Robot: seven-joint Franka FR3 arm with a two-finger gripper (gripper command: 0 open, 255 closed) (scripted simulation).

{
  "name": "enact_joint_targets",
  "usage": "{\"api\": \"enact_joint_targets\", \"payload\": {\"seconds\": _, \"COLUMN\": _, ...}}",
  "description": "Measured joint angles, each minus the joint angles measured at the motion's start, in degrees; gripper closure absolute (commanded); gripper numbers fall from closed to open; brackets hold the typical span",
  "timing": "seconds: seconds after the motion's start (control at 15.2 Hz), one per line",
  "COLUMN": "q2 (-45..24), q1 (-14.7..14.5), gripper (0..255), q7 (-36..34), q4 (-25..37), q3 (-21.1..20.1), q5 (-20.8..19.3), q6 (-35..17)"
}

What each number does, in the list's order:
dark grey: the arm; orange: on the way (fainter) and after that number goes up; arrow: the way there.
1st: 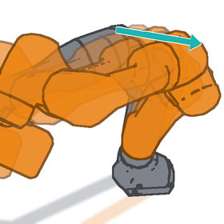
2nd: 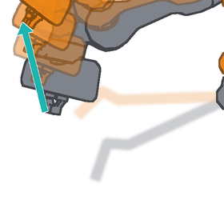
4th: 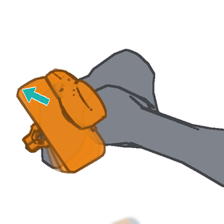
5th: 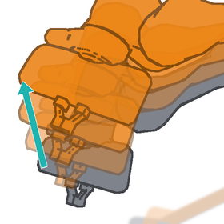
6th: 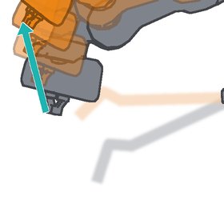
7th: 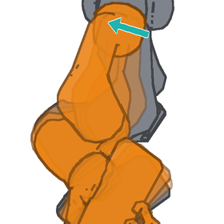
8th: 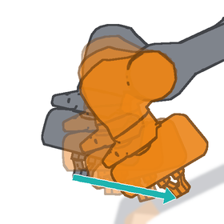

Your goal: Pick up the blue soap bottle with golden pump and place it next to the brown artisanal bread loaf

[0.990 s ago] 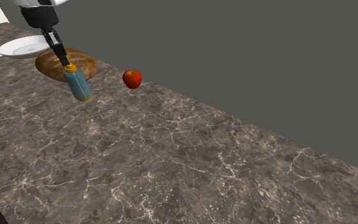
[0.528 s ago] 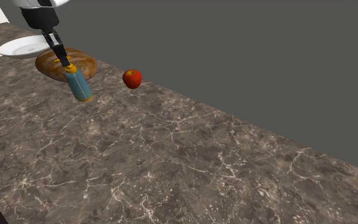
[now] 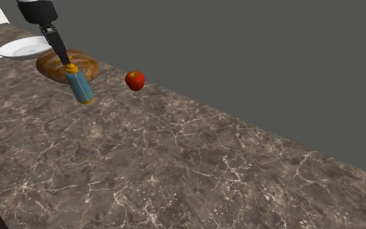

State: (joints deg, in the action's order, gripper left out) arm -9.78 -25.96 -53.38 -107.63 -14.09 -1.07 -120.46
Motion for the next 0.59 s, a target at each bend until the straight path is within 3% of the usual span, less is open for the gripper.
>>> {"api": "enact_joint_targets", "payload": {"seconds": 0.2, "q2": 1.5, "q1": 0.1, "gripper": 0, "q7": 0.2, "q4": 2.3, "q3": 0.0, "q5": 0.4, "q6": 3.7}}
{"api": "enact_joint_targets", "payload": {"seconds": 0.59, "q2": 1.7, "q1": 0.1, "gripper": 0, "q7": 0.3, "q4": 2.9, "q3": 0.0, "q5": 0.5, "q6": 4.5}}
